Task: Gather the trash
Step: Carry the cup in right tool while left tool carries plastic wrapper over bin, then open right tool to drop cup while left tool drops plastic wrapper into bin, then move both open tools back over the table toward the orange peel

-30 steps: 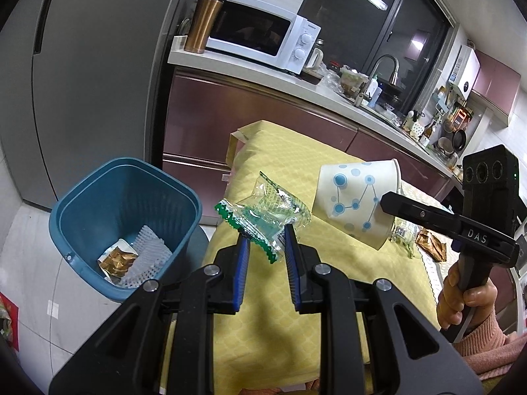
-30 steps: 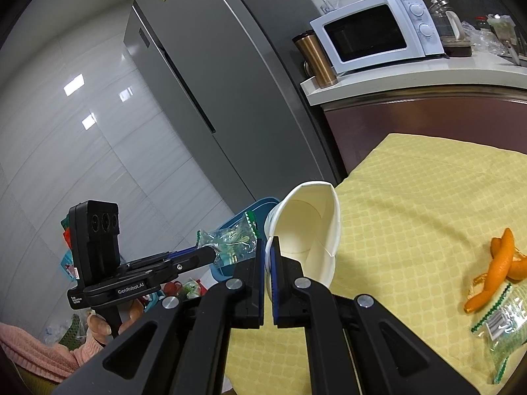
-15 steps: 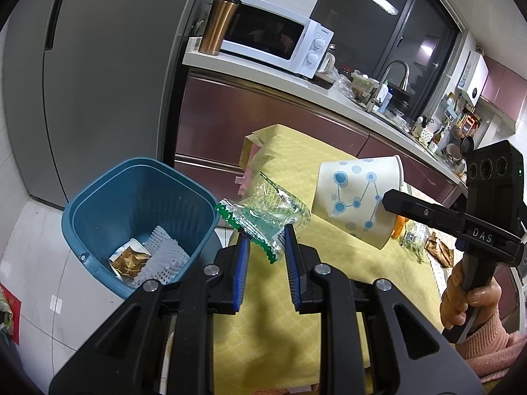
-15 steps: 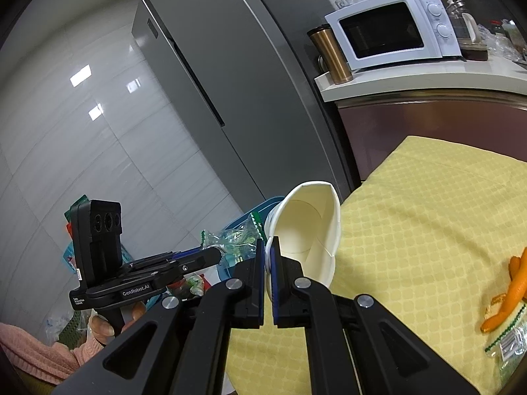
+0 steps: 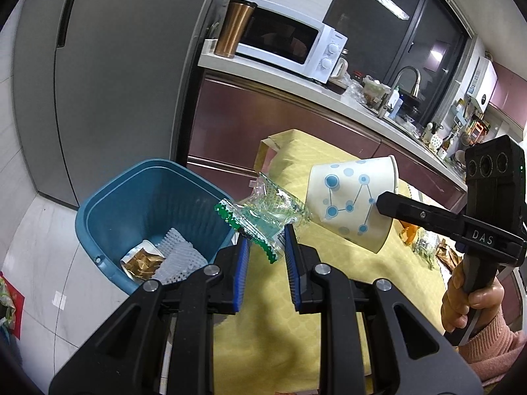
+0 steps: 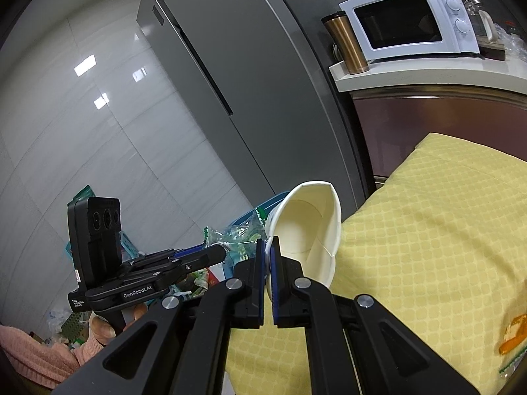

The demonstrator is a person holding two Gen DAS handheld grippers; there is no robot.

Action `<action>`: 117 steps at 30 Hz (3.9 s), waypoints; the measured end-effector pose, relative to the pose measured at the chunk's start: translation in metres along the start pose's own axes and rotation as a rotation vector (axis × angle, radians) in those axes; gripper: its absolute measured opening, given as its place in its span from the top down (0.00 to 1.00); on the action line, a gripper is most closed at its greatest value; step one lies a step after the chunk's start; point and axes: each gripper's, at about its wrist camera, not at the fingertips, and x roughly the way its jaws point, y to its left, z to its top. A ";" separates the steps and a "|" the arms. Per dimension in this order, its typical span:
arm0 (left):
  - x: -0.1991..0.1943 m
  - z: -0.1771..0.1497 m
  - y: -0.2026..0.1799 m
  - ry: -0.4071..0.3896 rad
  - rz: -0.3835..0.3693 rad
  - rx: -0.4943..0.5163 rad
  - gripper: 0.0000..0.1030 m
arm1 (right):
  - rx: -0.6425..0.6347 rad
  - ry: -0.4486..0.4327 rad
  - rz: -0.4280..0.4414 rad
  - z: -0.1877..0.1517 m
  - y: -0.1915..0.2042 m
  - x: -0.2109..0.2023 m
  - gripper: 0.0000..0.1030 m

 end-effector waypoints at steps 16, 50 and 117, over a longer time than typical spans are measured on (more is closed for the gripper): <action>0.010 -0.002 0.029 0.009 0.062 -0.045 0.79 | -0.009 0.066 0.004 0.008 0.006 0.033 0.98; 0.045 -0.011 0.074 0.061 0.152 -0.142 0.79 | -0.051 0.228 -0.019 0.015 0.009 0.115 0.97; 0.050 -0.008 -0.035 -0.006 -0.031 0.078 0.54 | 0.011 0.045 -0.166 -0.016 -0.031 -0.039 0.73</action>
